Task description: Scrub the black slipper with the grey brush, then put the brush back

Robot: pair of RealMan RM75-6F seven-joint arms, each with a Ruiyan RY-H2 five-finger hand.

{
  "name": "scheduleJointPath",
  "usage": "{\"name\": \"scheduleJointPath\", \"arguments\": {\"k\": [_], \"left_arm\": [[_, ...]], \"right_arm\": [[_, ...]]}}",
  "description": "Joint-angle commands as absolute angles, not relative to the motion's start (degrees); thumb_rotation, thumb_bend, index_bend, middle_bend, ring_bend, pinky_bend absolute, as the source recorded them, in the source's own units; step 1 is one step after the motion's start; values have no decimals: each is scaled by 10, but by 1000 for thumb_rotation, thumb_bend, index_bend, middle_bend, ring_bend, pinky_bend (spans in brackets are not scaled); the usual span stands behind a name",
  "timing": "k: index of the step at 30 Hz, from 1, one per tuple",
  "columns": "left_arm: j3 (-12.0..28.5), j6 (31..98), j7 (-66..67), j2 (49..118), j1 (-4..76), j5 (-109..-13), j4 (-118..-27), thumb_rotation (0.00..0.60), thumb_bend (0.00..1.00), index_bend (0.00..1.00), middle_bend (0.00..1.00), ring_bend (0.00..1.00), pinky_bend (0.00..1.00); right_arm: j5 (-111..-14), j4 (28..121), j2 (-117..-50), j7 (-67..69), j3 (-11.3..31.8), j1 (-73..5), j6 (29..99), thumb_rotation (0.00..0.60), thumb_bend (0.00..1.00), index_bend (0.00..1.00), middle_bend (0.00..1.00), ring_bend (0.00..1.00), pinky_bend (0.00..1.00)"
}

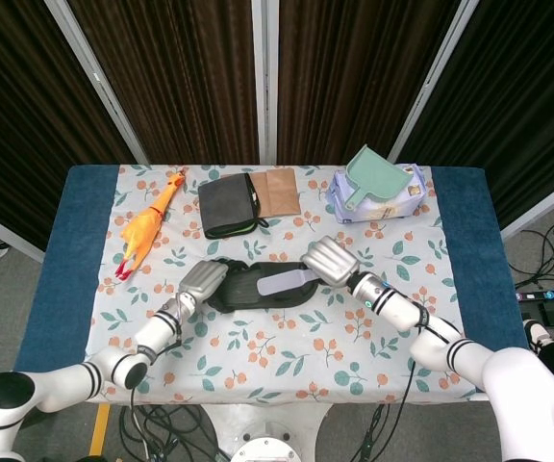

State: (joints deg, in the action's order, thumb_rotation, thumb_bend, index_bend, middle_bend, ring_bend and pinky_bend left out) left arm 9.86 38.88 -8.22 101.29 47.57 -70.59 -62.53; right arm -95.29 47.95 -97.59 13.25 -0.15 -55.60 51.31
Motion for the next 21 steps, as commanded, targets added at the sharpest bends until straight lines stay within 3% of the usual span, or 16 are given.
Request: {"name": "scheduleJointPath", "arguments": {"k": [1, 13, 18, 21], "left_arm": [[95, 386, -83, 1011, 476, -708, -623, 600, 59, 314, 365, 265, 440], [100, 388, -104, 998, 478, -714, -631, 600, 59, 314, 365, 265, 440], [99, 401, -104, 999, 476, -722, -630, 600, 59, 314, 365, 265, 440], [97, 413, -103, 1003, 474, -728, -627, 600, 59, 314, 366, 265, 440]], "right_arm": [[-960, 472, -976, 138, -10, -567, 496, 600, 665, 1000, 1000, 1000, 1000], [-951, 463, -942, 112, -32, -554, 475, 600, 665, 1000, 1000, 1000, 1000], [-938, 466, -935, 187, -13, -540, 524, 600, 666, 1000, 1000, 1000, 1000], [-918, 481, -935, 242, 4, -542, 515, 600, 665, 1000, 1000, 1000, 1000]]}}
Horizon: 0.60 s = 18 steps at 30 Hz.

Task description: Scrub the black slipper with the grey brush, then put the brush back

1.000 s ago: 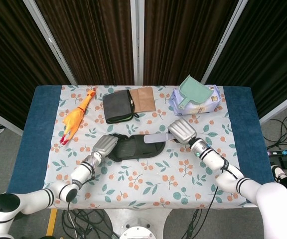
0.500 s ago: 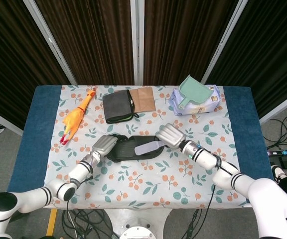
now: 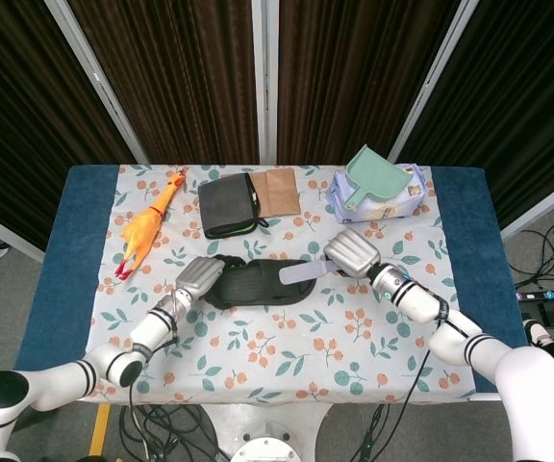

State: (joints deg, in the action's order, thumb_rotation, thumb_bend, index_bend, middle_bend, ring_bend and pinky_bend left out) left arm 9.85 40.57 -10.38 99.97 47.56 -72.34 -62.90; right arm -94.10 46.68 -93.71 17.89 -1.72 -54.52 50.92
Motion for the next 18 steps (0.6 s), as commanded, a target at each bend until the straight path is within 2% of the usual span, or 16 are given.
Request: {"name": "scheduleJointPath", "arguments": {"k": [1, 10, 18], "left_arm": [[96, 415, -104, 1004, 473, -729, -626, 600, 59, 314, 367, 265, 440], [102, 426, -162, 1005, 467, -740, -628, 600, 59, 314, 369, 265, 440], [98, 420, -203, 1002, 470, -756, -622, 600, 59, 314, 369, 265, 440]], "right_arm": [[-912, 486, -935, 252, 8, -545, 507, 600, 665, 1000, 1000, 1000, 1000], [-895, 481, -966, 249, 19, -574, 448, 600, 665, 1000, 1000, 1000, 1000], [-900, 447, -987, 209, 2, -580, 417, 600, 665, 1000, 1000, 1000, 1000]]}}
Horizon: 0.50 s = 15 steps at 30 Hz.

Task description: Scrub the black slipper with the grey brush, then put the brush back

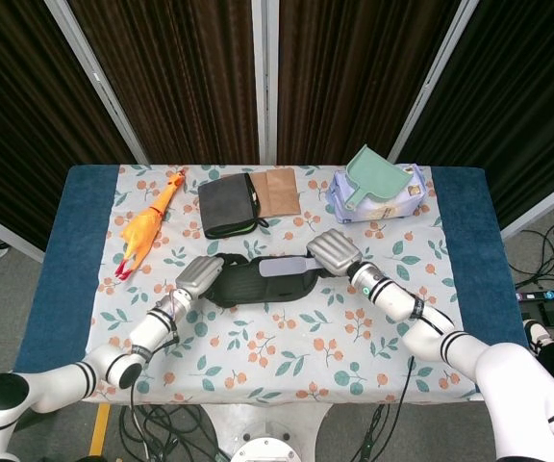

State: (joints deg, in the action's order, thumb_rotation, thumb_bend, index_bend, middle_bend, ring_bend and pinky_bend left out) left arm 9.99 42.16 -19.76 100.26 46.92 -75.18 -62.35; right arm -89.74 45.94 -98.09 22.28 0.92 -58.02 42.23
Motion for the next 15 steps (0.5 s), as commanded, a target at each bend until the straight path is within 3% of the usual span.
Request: {"name": "scheduleJointPath", "arguments": {"k": [1, 9, 15], "left_arm": [[97, 420, -203, 1002, 471, -757, -620, 600, 59, 314, 369, 265, 440], [94, 416, -202, 1002, 471, -755, -612, 600, 58, 314, 369, 265, 440], [94, 420, -190, 1002, 473, -754, -613, 600, 59, 300, 362, 265, 437]], "right_arm": [[-900, 443, -989, 204, 0, -577, 416, 600, 665, 1000, 1000, 1000, 1000], [-905, 419, -979, 201, -23, -545, 432, 600, 665, 1000, 1000, 1000, 1000], [-907, 435, -940, 239, -25, -509, 491, 600, 665, 1000, 1000, 1000, 1000]]}}
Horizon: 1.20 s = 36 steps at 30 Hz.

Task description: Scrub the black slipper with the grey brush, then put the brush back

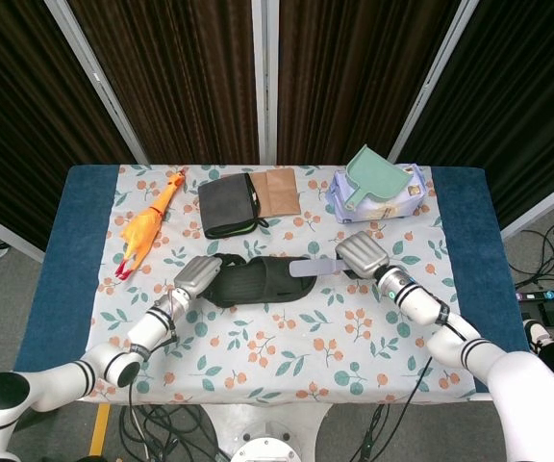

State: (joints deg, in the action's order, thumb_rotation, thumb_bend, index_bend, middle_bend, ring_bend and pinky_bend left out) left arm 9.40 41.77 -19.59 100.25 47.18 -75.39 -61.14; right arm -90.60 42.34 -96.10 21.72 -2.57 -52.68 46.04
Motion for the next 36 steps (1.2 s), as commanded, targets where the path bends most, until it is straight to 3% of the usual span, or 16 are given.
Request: {"name": "scheduleJointPath", "arguments": {"k": [1, 4, 8, 10, 12, 15, 19, 21, 25, 27, 30, 32, 35, 36], "left_arm": [[94, 422, -186, 1001, 473, -755, -614, 600, 59, 285, 353, 262, 433], [90, 424, -177, 995, 471, -756, -625, 567, 59, 221, 271, 186, 385], [91, 427, -170, 984, 470, -756, -642, 411, 60, 154, 130, 51, 219], [92, 432, -165, 979, 469, -755, -650, 331, 60, 143, 109, 22, 177], [93, 437, -158, 970, 466, -753, -664, 291, 60, 141, 106, 19, 161], [94, 460, -149, 955, 454, -752, -686, 287, 60, 141, 106, 19, 156], [93, 499, -133, 928, 432, -754, -720, 287, 59, 141, 106, 18, 156], [92, 520, -123, 911, 418, -753, -739, 286, 59, 141, 106, 18, 156], [92, 567, -100, 883, 389, -748, -768, 288, 59, 141, 106, 18, 156], [93, 584, -92, 873, 378, -746, -775, 289, 59, 141, 106, 19, 156], [90, 607, -80, 854, 360, -743, -781, 295, 59, 141, 106, 18, 156], [87, 622, -70, 837, 344, -739, -785, 317, 59, 141, 106, 18, 157], [80, 647, -57, 808, 315, -729, -796, 400, 59, 141, 106, 19, 157], [77, 655, -54, 799, 305, -725, -799, 458, 59, 141, 111, 19, 158]], "right_arm": [[-906, 442, -932, 249, -23, -504, 502, 600, 665, 1000, 1000, 1000, 1000], [-900, 464, -902, 276, -18, -488, 525, 600, 660, 1000, 1000, 1000, 1000], [-879, 485, -874, 274, -12, -473, 513, 600, 598, 1000, 1000, 1000, 1000], [-868, 491, -869, 266, -12, -472, 491, 600, 531, 1000, 990, 998, 1000], [-855, 495, -871, 253, -10, -470, 468, 600, 485, 1000, 957, 974, 1000], [-839, 484, -889, 242, -3, -468, 447, 600, 477, 1000, 912, 924, 988], [-826, 459, -914, 229, 3, -469, 422, 600, 440, 961, 804, 808, 855], [-822, 455, -918, 220, 3, -468, 412, 600, 376, 820, 695, 677, 715], [-806, 466, -913, 195, 10, -456, 408, 600, 179, 262, 325, 285, 372], [-797, 483, -904, 188, 14, -449, 407, 600, 66, 71, 186, 153, 251], [-788, 522, -878, 174, 17, -437, 413, 600, 0, 0, 61, 39, 147], [-787, 552, -853, 164, 19, -422, 435, 600, 0, 0, 44, 24, 127], [-783, 598, -807, 154, 21, -391, 481, 600, 0, 0, 56, 24, 127], [-781, 613, -791, 153, 22, -379, 497, 600, 1, 0, 74, 29, 128]]}}
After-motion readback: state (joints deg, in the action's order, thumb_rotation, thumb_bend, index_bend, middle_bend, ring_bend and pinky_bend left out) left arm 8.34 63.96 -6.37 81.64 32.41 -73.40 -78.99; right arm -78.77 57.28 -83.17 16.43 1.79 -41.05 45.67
